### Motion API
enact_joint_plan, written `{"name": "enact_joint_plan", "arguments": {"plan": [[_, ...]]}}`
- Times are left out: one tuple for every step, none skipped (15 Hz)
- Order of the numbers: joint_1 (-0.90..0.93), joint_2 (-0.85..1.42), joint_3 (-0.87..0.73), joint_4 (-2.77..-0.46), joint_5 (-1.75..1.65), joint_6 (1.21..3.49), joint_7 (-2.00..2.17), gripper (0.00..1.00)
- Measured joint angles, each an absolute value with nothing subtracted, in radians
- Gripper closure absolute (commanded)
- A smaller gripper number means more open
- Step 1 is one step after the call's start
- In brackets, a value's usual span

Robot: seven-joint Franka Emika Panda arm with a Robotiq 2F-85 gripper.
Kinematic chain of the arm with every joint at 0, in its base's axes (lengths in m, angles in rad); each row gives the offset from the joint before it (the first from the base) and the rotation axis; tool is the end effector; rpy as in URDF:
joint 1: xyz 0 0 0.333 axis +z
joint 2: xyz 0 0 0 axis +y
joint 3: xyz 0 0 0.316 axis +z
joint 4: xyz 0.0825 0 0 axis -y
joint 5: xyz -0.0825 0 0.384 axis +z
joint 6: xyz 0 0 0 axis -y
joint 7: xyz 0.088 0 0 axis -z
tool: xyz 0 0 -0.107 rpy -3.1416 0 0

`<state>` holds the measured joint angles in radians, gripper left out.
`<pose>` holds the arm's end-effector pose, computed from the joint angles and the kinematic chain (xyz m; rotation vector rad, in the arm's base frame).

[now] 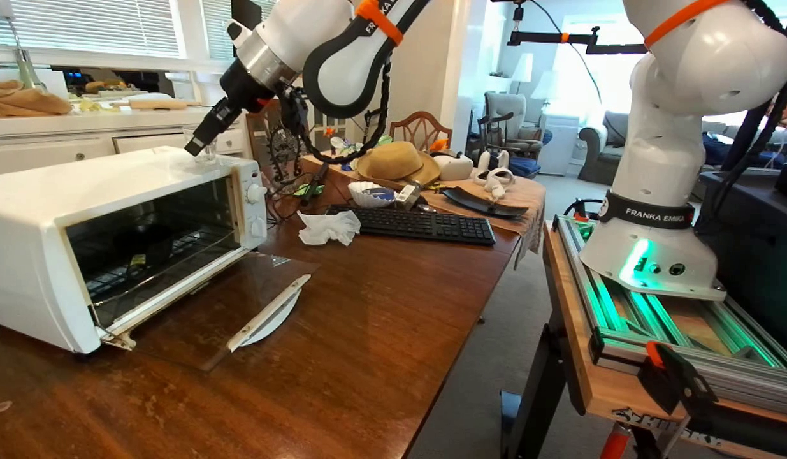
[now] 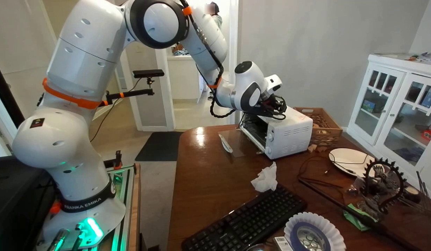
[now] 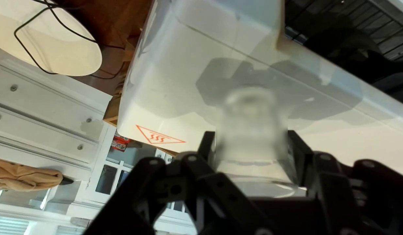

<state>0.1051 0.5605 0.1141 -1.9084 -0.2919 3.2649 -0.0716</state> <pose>0.6565 0.1661 0.2970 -2.7610 -0.7830 -1.2113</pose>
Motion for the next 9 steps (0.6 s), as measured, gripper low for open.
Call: {"name": "enact_joint_plan", "arguments": {"plan": [[0.105, 0.561, 0.114, -1.906, -0.29, 3.263, -0.075, 0.7], [0.105, 0.562, 0.114, -1.905, -0.286, 3.259, -0.076, 0.7], [0.106, 0.561, 0.115, -1.902, -0.282, 3.252, -0.076, 0.7], [0.106, 0.56, 0.116, -1.901, -0.276, 3.244, -0.076, 0.7], [0.106, 0.557, 0.118, -1.902, -0.273, 3.234, -0.076, 0.7], [0.106, 0.55, 0.123, -1.91, -0.272, 3.229, -0.076, 0.7], [0.107, 0.539, 0.129, -1.926, -0.272, 3.229, -0.076, 0.7], [0.108, 0.522, 0.135, -1.952, -0.272, 3.23, -0.076, 0.7], [0.11, 0.5, 0.141, -1.985, -0.271, 3.23, -0.076, 0.7]]}}
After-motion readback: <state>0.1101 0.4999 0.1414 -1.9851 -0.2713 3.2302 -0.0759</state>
